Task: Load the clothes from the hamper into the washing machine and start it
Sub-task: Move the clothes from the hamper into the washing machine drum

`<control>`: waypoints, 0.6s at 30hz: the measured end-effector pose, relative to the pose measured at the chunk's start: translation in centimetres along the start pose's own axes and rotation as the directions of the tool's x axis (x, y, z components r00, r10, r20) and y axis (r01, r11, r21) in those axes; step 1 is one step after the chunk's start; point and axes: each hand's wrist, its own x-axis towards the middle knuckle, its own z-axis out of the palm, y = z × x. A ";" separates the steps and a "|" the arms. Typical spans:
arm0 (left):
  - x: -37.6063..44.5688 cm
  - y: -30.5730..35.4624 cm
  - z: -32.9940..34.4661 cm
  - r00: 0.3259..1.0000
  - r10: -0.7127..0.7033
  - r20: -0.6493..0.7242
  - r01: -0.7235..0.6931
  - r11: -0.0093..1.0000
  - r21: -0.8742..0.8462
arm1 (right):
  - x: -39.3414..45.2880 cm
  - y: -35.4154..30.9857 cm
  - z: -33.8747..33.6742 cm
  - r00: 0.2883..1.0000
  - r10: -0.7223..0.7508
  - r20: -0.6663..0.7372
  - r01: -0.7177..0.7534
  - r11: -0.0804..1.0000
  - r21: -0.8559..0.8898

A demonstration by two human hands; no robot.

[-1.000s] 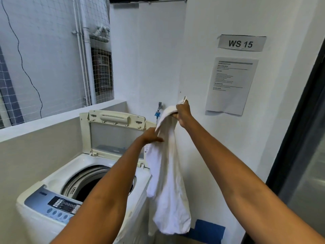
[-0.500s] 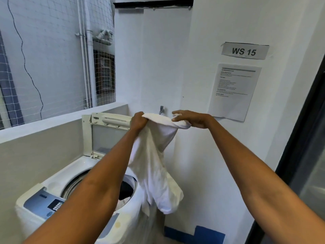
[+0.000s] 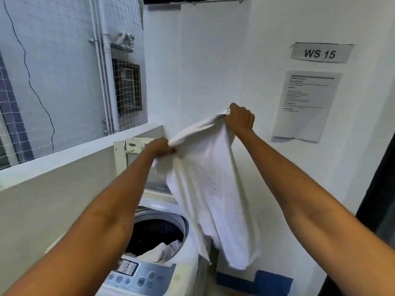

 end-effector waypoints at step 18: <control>3.5 -1.2 -2.0 0.986 0.140 -0.086 -0.102 0.107 -0.989 | -1.1 -13.2 5.8 0.864 -0.298 0.406 -0.262 0.422 0.868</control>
